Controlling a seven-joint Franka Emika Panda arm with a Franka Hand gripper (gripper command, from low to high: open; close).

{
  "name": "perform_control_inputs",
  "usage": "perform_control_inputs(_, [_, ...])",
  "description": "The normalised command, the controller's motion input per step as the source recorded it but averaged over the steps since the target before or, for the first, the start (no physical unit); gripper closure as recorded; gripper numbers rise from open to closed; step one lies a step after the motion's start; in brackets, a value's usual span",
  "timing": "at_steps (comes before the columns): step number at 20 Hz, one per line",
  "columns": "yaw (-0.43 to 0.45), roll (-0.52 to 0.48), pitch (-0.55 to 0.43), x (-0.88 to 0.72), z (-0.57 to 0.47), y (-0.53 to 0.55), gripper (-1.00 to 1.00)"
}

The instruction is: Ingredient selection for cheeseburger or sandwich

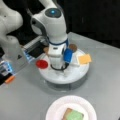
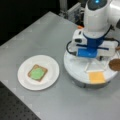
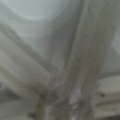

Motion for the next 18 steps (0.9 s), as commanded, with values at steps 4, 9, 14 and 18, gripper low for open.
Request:
perform_control_inputs(4, [0.378, -0.004, -0.046, -0.11, -0.17, -0.06, -1.00])
perform_control_inputs(9, [0.486, 0.009, -0.024, -0.07, -0.11, -0.03, -1.00])
perform_control_inputs(14, [0.448, 0.027, -0.005, 0.00, -0.07, -0.01, -1.00])
perform_control_inputs(18, [0.393, 0.030, -0.044, 0.07, -0.06, 0.01, -1.00])
